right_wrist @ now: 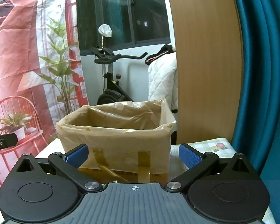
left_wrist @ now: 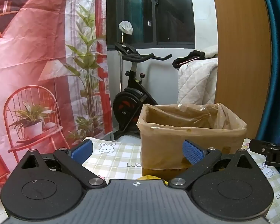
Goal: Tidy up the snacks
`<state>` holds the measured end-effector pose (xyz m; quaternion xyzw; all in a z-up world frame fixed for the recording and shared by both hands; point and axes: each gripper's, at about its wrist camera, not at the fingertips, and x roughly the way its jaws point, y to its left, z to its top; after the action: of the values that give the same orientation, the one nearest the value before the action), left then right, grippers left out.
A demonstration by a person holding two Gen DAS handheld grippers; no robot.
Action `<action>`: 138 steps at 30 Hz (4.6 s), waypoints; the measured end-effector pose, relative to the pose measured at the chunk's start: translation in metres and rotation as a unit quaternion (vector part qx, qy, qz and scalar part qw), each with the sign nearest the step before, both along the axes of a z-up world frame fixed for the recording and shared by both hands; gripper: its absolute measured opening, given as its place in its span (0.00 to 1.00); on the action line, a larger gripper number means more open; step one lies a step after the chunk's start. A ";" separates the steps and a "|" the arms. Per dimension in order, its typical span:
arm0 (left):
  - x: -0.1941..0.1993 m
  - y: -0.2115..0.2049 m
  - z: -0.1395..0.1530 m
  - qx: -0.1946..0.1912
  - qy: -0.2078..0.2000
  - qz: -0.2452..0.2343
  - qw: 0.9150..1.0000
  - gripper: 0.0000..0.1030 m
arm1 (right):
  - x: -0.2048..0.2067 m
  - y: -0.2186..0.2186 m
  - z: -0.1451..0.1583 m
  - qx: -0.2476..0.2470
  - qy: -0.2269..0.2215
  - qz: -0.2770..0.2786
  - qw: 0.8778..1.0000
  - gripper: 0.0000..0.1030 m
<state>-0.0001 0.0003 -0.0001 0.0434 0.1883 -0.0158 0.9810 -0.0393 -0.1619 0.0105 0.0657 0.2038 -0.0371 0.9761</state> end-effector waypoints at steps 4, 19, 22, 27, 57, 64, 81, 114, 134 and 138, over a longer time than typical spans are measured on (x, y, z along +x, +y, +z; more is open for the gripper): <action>0.001 0.000 0.000 -0.002 0.002 0.003 1.000 1.00 | 0.000 0.000 0.000 -0.001 -0.001 0.000 1.000 1.00; -0.002 0.001 0.004 0.000 -0.005 0.000 1.000 1.00 | -0.002 0.000 0.001 0.000 -0.006 0.000 1.000 1.00; -0.003 0.000 0.005 0.001 -0.008 0.002 1.000 1.00 | -0.002 0.000 0.003 0.000 -0.006 0.001 1.000 1.00; -0.003 -0.001 0.004 0.001 -0.010 0.001 1.000 0.99 | -0.002 0.000 0.003 -0.001 -0.006 0.000 1.000 1.00; -0.006 -0.002 0.003 -0.004 -0.013 -0.005 1.000 0.99 | -0.007 -0.001 0.011 -0.004 -0.008 0.002 1.000 1.00; -0.006 -0.003 0.002 -0.006 -0.012 -0.004 1.000 1.00 | -0.006 -0.001 0.011 -0.005 -0.007 0.001 1.000 1.00; -0.007 -0.002 0.002 -0.009 -0.011 -0.003 1.000 0.99 | -0.006 -0.001 0.009 -0.007 -0.006 0.001 1.000 1.00; 0.005 0.033 -0.078 -0.073 0.062 -0.089 0.991 0.97 | 0.001 0.024 -0.082 -0.028 0.049 0.068 0.996 0.94; 0.032 0.036 -0.144 -0.139 0.187 -0.206 0.950 0.75 | 0.028 0.071 -0.122 -0.087 0.139 0.255 0.953 0.70; 0.043 0.038 -0.151 -0.155 0.200 -0.207 0.945 0.75 | 0.034 0.064 -0.126 -0.075 0.146 0.257 0.952 0.71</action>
<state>0.0430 0.0384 -0.1506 -0.0757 0.3625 -0.2559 0.8930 -0.0051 -0.0977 -0.1160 -0.0682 0.3509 0.1909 0.9142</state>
